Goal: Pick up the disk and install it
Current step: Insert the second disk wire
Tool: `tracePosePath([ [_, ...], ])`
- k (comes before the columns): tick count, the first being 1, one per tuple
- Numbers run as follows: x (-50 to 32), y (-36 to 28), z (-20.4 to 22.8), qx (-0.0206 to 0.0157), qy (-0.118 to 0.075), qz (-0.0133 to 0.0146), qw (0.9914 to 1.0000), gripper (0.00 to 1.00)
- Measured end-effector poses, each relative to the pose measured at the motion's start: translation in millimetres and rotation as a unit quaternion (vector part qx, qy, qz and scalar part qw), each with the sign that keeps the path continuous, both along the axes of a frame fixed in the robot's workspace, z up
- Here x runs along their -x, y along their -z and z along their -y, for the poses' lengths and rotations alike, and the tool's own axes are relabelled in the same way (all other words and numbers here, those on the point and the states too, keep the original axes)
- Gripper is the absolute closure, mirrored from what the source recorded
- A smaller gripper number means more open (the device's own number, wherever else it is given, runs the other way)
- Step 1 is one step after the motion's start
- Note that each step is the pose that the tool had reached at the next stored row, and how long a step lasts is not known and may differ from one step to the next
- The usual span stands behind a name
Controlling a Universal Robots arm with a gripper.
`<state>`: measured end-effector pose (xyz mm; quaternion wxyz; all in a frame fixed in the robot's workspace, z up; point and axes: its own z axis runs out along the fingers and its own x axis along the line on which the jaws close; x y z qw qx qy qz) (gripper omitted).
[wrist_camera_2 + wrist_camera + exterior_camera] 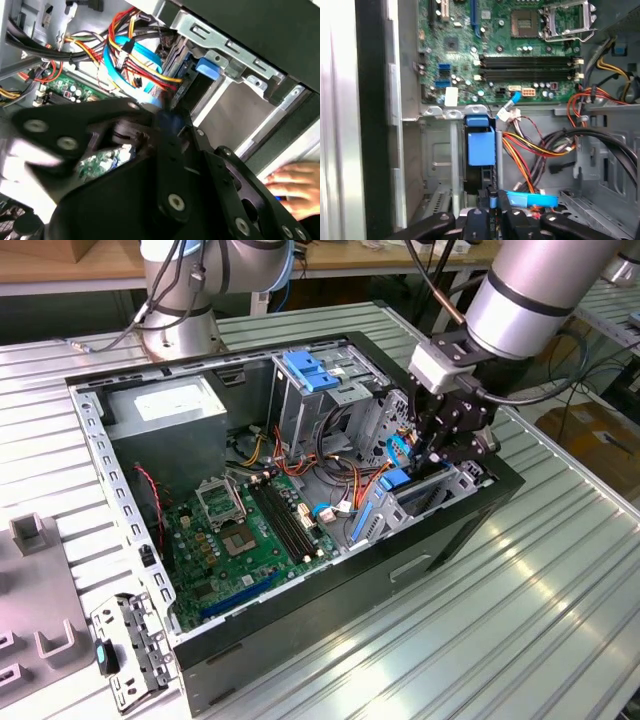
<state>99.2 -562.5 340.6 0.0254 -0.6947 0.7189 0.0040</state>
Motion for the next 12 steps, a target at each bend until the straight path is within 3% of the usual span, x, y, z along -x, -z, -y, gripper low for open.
tracePosePath([
  [4,0.1,-15.0,-0.3,0.0015,0.000,-0.0001,1.00000,0.76],
  [8,0.1,-15.9,-0.3,0.0014,0.000,0.0001,1.00000,0.78],
  [9,0.1,-16.0,-0.3,0.0014,0.000,0.0001,1.00000,0.89],
  [12,0.1,-16.0,-0.3,0.0015,0.000,0.0003,1.00000,0.89],
])
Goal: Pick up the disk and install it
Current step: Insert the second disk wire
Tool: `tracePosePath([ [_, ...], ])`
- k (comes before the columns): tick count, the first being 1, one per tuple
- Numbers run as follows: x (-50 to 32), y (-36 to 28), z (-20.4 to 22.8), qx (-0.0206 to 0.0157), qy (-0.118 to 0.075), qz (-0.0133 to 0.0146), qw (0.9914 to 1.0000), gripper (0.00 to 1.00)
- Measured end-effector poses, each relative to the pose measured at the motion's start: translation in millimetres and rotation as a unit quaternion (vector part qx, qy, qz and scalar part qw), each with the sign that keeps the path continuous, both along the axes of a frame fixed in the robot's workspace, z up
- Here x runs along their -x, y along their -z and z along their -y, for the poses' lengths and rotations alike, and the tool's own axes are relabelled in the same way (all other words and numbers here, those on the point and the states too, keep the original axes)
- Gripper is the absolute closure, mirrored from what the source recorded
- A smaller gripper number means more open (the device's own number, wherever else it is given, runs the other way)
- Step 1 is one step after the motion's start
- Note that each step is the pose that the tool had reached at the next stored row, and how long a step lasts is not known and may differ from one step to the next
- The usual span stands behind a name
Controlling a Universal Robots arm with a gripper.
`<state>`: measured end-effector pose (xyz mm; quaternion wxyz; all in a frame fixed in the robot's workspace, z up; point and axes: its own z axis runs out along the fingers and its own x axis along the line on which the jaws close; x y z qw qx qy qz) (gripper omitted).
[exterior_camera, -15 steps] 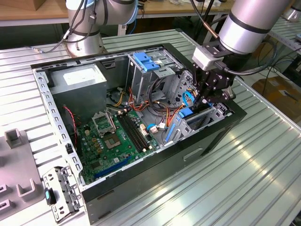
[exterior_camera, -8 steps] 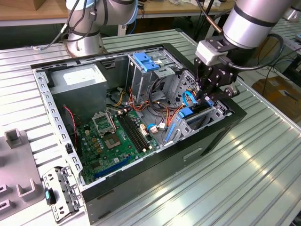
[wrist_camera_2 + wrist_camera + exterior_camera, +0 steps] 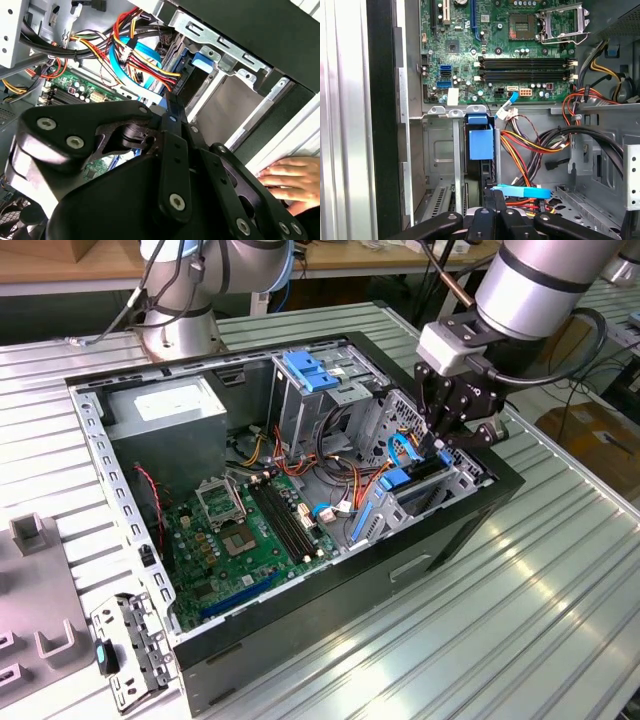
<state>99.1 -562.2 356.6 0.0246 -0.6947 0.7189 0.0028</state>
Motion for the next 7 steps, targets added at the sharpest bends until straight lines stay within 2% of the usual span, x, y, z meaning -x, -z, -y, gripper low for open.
tracePosePath([
  [7,0.0,0.0,0.0,0.0000,0.000,0.0010,1.00000,0.89],
])
